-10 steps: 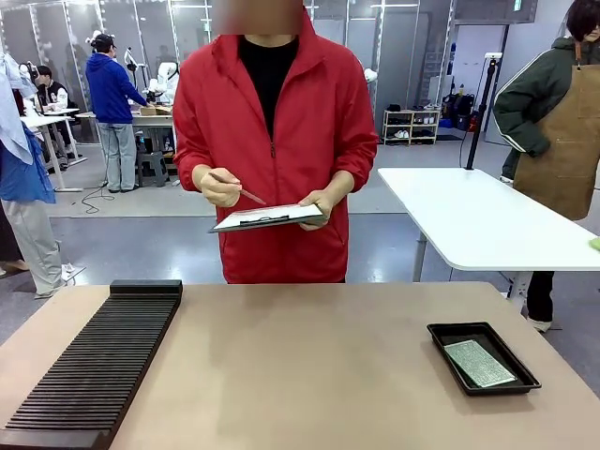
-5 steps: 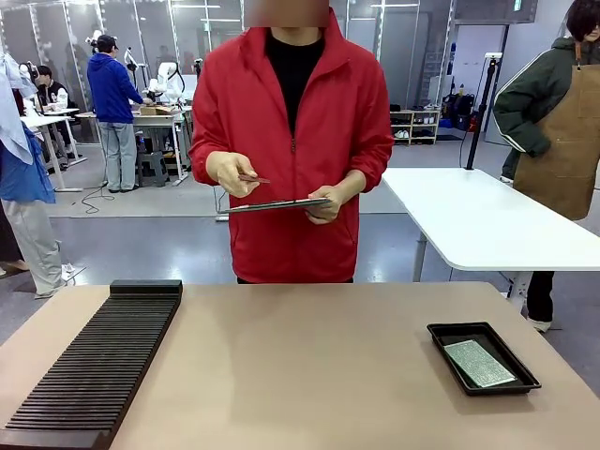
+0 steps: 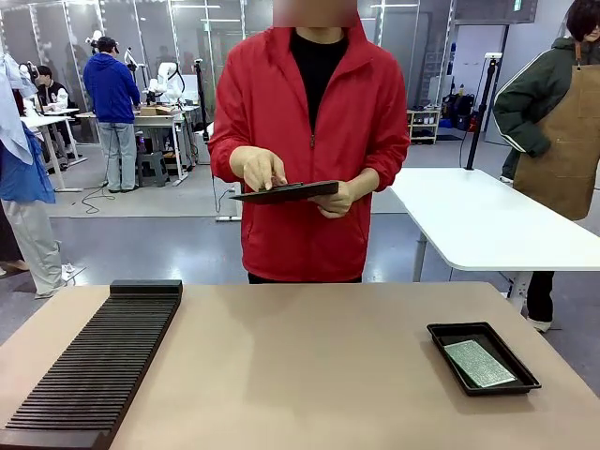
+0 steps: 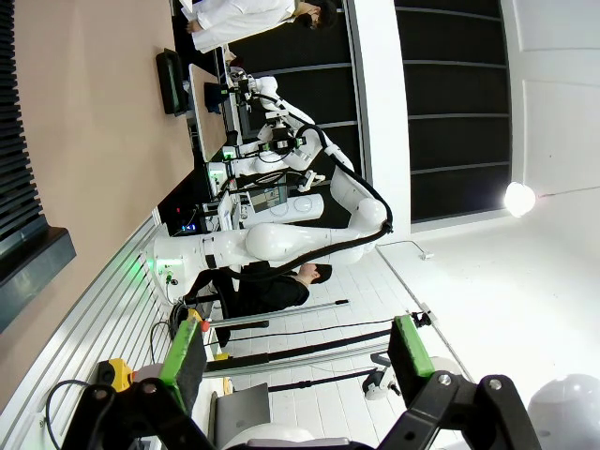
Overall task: Inspect the PCB.
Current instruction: Place the Blank PCB in the ESD tray.
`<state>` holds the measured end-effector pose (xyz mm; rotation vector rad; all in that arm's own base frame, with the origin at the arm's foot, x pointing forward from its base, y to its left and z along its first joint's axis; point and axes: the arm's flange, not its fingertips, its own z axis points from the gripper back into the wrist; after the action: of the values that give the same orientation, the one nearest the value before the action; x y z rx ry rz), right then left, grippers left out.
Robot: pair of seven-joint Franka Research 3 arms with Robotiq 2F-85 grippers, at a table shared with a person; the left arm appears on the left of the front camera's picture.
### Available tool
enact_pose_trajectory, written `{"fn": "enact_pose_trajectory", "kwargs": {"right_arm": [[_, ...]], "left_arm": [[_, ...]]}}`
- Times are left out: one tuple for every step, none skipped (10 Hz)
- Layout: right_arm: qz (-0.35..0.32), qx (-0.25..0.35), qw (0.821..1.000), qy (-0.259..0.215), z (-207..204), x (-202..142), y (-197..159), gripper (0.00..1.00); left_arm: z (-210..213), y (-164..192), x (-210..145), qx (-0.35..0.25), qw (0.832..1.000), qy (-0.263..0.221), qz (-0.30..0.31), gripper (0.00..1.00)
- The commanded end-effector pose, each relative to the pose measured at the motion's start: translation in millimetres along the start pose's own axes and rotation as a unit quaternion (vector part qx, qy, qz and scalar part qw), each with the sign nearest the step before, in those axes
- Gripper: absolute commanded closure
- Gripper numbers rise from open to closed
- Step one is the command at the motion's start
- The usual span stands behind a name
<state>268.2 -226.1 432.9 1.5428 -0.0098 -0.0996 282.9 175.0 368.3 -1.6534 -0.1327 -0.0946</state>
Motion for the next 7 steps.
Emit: {"fn": "enact_pose_trajectory", "kwargs": {"right_arm": [[-0.001,-0.002,1.000,-0.001,0.2,-1.9,3.3,0.00],[-0.001,-0.002,1.000,-0.001,0.2,-1.9,3.3,0.00],[-0.001,-0.002,1.000,-0.001,0.2,-1.9,3.3,0.00],[-0.001,-0.002,1.000,-0.001,0.2,-1.9,3.3,0.00],[-0.001,-0.002,1.000,-0.001,0.2,-1.9,3.3,0.00],[-0.001,-0.002,1.000,-0.001,0.2,-1.9,3.3,0.00],[-0.001,-0.002,1.000,-0.001,0.2,-1.9,3.3,0.00]], "left_arm": [[0.7,-1.3,-0.3,0.001,1.000,-0.001,-0.002,0.00],[0.7,-1.3,-0.3,0.001,1.000,-0.001,-0.002,0.00],[0.7,-1.3,-0.3,0.001,1.000,-0.001,-0.002,0.00],[0.7,-1.3,-0.3,0.001,1.000,-0.001,-0.002,0.00],[0.7,-1.3,-0.3,0.001,1.000,-0.001,-0.002,0.00],[0.7,-1.3,-0.3,0.001,1.000,-0.001,-0.002,0.00],[0.7,-1.3,-0.3,0.001,1.000,-0.001,-0.002,0.00]]}}
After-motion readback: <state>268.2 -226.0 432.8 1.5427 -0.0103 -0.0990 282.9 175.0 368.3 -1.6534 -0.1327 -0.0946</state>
